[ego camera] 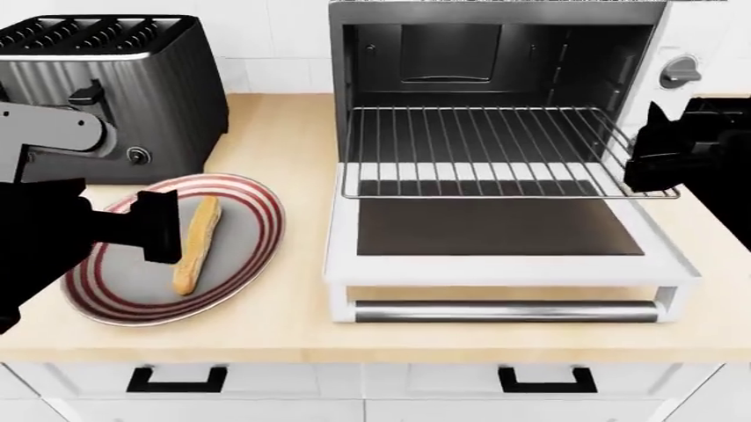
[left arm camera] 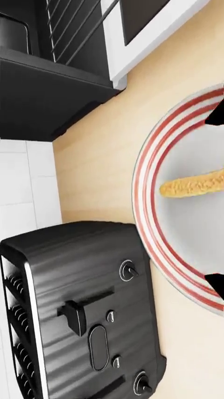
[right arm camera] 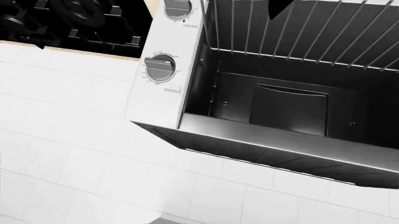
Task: Place the baguette on the rack of the toaster oven.
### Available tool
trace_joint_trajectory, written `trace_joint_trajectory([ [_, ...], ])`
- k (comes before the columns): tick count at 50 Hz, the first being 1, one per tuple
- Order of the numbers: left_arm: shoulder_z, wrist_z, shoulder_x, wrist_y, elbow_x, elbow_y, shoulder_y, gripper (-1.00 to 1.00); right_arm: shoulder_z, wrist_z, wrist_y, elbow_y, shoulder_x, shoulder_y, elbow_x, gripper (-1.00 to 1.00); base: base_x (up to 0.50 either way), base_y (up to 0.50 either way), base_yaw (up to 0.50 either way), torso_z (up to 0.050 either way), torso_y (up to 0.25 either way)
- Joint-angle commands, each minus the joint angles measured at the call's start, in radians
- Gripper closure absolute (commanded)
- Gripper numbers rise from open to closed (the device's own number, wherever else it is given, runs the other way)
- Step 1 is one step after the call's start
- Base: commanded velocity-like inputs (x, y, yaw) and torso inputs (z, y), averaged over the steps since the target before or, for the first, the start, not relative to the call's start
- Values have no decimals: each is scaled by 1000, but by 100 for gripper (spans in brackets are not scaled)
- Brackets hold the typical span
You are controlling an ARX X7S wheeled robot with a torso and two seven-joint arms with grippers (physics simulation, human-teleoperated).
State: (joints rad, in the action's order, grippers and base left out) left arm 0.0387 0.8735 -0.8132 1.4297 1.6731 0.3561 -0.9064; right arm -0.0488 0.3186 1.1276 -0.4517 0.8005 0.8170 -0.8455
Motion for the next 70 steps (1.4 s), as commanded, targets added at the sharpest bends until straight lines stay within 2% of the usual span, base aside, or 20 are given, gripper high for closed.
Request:
trace_joint_trajectory([
  [1,-8,1,-17,-14,18,-2,22,-100,37,11,12,17,-5,36,15,-100,164,-293,0,0,0],
  [8,0,-5,-33,-25,24,10,50,-100,21,10,23,5,10,28,1,-100,132,-364,0,0,1],
  [17,-9,5,-41,-39,33,-11,58,-100,2,11,19,-11,17,8,-12,-100,0,-3,0,0,0],
  [30,-105,-28,-11,-22,-38,-135,-9,-100,-36,29,44,-42,28,-4,-47,-100,0,0,0,0,0],
  [38,-182,-121,10,-20,-146,-200,-64,-100,-27,37,50,-36,24,3,-46,-100,0,0,0,0,0],
  [49,-253,-229,26,-68,-263,-270,-73,-100,-20,46,66,-42,26,16,-57,-100,0,0,0,0,0],
  [61,-332,-293,45,-102,-363,-339,-88,-100,-134,52,78,-87,71,-64,-108,-100,0,0,0,0,0],
  [70,-374,-335,64,-131,-409,-385,-90,-100,-52,66,69,-57,38,-12,-71,-100,0,0,0,0,0],
])
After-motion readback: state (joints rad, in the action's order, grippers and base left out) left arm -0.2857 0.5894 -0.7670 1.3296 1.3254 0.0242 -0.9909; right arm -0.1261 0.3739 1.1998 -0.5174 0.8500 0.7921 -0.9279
